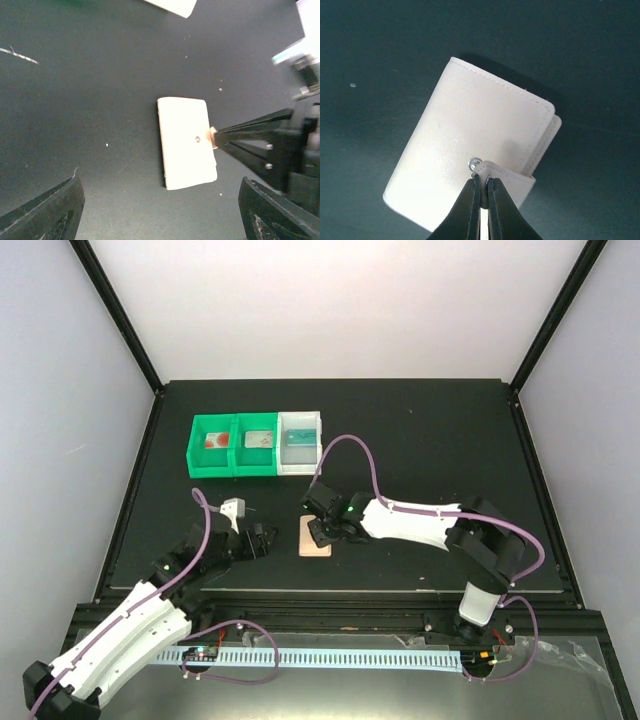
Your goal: Take the credit cards out of the card holder
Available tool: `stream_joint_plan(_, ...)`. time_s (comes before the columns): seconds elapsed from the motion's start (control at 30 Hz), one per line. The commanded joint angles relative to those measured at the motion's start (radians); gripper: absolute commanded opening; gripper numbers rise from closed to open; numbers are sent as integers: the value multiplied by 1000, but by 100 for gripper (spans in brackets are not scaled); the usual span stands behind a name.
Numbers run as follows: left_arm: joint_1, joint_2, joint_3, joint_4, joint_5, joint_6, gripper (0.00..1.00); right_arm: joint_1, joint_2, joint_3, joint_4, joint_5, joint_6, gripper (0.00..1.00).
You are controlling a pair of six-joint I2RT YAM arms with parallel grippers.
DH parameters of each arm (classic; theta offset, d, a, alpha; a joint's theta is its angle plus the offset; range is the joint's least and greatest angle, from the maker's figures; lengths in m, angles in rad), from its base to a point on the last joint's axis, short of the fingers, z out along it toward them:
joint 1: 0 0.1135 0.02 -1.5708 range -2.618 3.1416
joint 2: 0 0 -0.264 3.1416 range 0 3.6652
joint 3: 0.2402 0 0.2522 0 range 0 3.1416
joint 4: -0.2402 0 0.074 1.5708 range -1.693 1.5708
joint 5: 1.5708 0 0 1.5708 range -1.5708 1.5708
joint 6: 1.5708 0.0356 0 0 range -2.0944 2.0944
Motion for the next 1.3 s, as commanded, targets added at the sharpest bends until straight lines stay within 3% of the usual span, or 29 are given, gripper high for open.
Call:
stream_joint_plan(0.0,-1,37,-30,73,57,-55,85,6,-70,-19,60,-45,-27,1)
stream_joint_plan(0.4,-2,162,-77,231,140,-82,81,6,-179,-107,153,-94,-24,1)
stream_joint_plan(0.7,-2,309,-115,455,309,-65,80,6,-280,-233,357,-141,14,1)
stream_joint_plan(0.87,-3,387,-100,471,308,-65,81,5,-313,-255,438,-164,36,1)
stream_joint_plan(1.27,-3,469,-81,492,357,-37,81,4,-250,-209,442,-194,101,1)
